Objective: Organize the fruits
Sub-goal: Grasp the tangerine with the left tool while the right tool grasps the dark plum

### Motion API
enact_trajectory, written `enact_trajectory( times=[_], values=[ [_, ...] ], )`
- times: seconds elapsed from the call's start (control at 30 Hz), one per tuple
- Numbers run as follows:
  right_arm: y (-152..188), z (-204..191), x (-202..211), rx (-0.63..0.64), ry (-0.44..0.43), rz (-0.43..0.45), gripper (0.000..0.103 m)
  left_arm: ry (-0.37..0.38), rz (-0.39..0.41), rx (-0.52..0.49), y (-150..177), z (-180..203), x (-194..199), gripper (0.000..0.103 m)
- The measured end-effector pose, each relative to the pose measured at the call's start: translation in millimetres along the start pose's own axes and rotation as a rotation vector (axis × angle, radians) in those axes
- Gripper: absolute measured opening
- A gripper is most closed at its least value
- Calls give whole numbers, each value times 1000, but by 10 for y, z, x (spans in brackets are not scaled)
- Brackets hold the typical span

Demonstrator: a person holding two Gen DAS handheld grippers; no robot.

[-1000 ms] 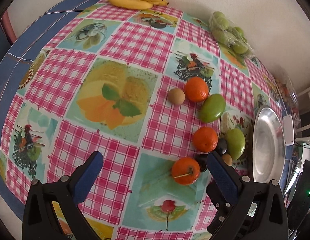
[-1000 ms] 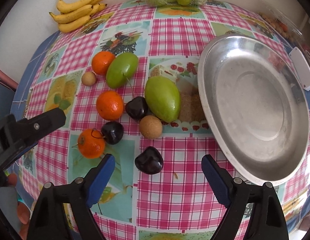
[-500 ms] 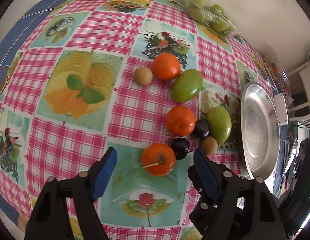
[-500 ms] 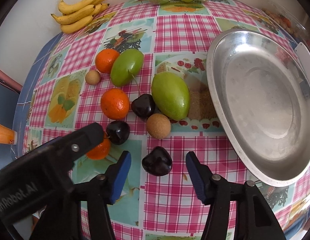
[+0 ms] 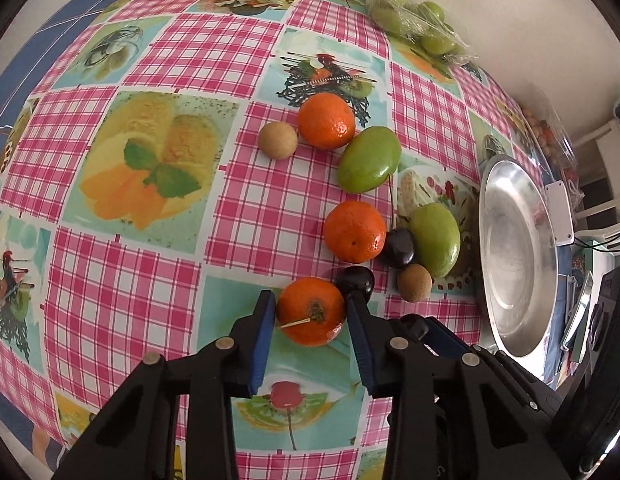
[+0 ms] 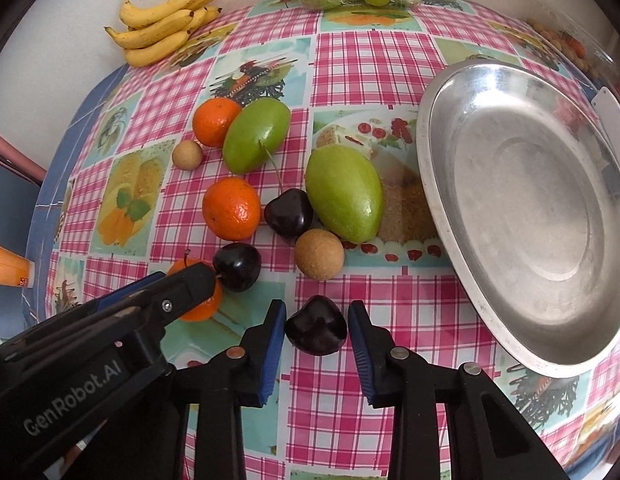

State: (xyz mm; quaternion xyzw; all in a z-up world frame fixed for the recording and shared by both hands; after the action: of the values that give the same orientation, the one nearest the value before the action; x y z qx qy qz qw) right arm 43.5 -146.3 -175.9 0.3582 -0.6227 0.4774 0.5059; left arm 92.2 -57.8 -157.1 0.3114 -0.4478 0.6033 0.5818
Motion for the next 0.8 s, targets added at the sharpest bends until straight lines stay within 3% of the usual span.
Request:
enact_trajectory(
  times=[0.53,0.8],
  values=[
    [-23,-21,2,1,6,0,33,-7,-12,2,-2,-6,-36,39],
    [-108,-62,202,-18,-31,46,33,-15,56,40,-84,-105,155,39]
  ],
)
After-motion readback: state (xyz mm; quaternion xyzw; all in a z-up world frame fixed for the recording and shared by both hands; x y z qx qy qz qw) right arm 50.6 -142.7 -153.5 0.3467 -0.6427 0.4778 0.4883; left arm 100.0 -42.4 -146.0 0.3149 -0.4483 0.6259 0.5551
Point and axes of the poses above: each gripper's, at about its wrist camera, not at the fingertips, and x roughly against the way its jaws point, z to its right, y to its underside, the point moved 10 cm from there along -x, roughly the way its jaws point, and after that the axes turned 8 degrees about y, right-handed, at the moved point
